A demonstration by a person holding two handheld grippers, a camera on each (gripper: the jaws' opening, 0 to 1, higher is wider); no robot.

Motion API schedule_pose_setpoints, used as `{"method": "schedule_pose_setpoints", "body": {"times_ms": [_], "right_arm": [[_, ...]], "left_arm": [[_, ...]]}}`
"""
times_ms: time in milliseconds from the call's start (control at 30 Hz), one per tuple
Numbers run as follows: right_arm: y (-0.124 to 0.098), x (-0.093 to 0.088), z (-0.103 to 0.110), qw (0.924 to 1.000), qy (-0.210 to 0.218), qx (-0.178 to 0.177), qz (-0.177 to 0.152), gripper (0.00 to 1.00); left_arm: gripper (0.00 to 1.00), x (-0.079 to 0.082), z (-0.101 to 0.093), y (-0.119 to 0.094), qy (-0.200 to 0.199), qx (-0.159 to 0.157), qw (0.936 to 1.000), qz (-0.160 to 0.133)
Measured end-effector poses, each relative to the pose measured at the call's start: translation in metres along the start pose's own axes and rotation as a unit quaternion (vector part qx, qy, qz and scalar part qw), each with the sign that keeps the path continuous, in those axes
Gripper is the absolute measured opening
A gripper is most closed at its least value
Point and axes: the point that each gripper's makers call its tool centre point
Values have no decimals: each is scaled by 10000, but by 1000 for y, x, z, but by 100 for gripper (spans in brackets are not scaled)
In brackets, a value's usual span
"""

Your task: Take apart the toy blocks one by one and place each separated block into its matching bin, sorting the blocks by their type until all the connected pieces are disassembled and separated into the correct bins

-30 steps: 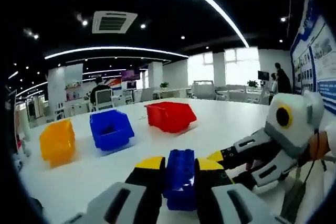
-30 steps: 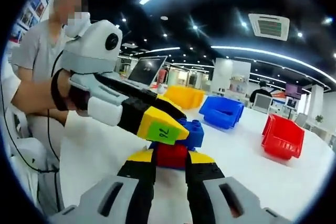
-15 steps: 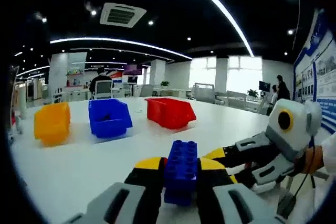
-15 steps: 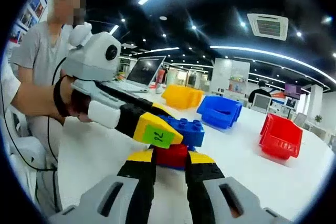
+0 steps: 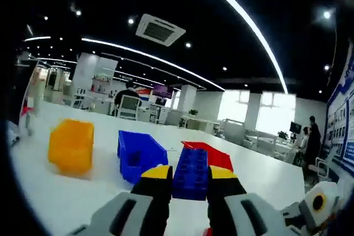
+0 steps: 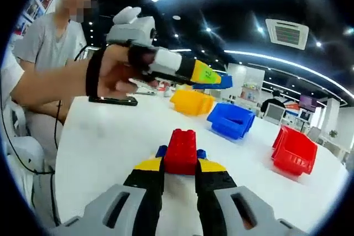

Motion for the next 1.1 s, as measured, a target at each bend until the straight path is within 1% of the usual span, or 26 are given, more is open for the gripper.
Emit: {"method": "schedule_pose_setpoints", "body": {"times_ms": [33,67,100,133,167,200,233,267,333,400,467,500,533,567,600,633,667,700,733,767,800,833,900,933,1000,1100], "right_arm": [[-1,0,1,10000,-1,5,9,23],[1,0,1,10000,-11,9,16,23],[1,0,0,10000,-9,-5,27,23],[2,0,0,10000,40,0,46,23],[1,-1,3,9999,112,17,64,23],[2,0,4,9999,134,35,69,23],[3,0,4,9999,141,25,76,23],[3,0,4,9999,132,20,83,23],[5,1,3,9999,97,-4,98,23],[6,0,4,9999,99,-9,119,23],[6,1,5,9999,98,-6,126,23],[5,1,6,9999,93,-1,124,23],[6,1,7,9999,85,4,125,23],[6,1,8,9999,79,12,123,23],[5,1,8,9999,73,21,122,23],[4,1,9,9999,75,20,124,23],[3,1,9,9999,74,23,125,23],[2,1,8,9999,78,14,119,23],[2,1,8,9999,101,19,106,23],[8,1,7,9998,142,23,101,23],[11,1,7,9997,220,26,112,23],[5,0,6,9996,265,31,122,23],[3,-1,7,9996,270,28,126,23],[4,0,7,9996,257,30,122,23],[4,0,7,9996,241,25,133,23],[2,-1,6,9997,206,0,147,23]], "left_arm": [[26,0,8,7,173,132,9997,147],[26,4,17,17,349,281,9989,127],[26,6,24,25,533,402,9976,203],[26,7,29,35,618,450,9966,302],[26,11,31,41,551,449,9972,234],[26,15,35,48,581,490,9969,216],[26,17,44,58,688,570,9956,273],[26,16,47,63,669,596,9955,306],[26,10,62,80,701,741,9936,492],[26,7,71,93,798,837,9919,526],[26,0,81,107,734,877,9916,603],[26,-9,85,112,769,912,9896,807],[26,-12,93,116,861,1036,9870,874],[27,-11,99,118,1017,1167,9846,814],[29,-10,106,120,1171,1299,9817,754],[41,-10,104,121,1080,1234,9841,682],[57,-11,100,123,804,1099,9888,607],[70,-11,87,125,477,702,9951,502],[73,-8,87,120,645,677,9942,523],[68,-7,87,114,930,725,9910,634],[65,-3,85,108,1129,717,9888,669],[64,1,80,102,1141,646,9896,591],[64,12,72,89,1009,517,9926,440],[63,17,71,82,1014,484,9929,395],[62,25,61,66,1046,294,9936,304],[62,33,49,40,1108,97,9935,223]]}}
Point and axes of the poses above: the point that each gripper's makers call its tool centre point, and the gripper's own axes: y roughly forward along the fingers, z roughly to its left, x roughly out of its top, and after that the axes turned 7 degrees about -x, right-handed
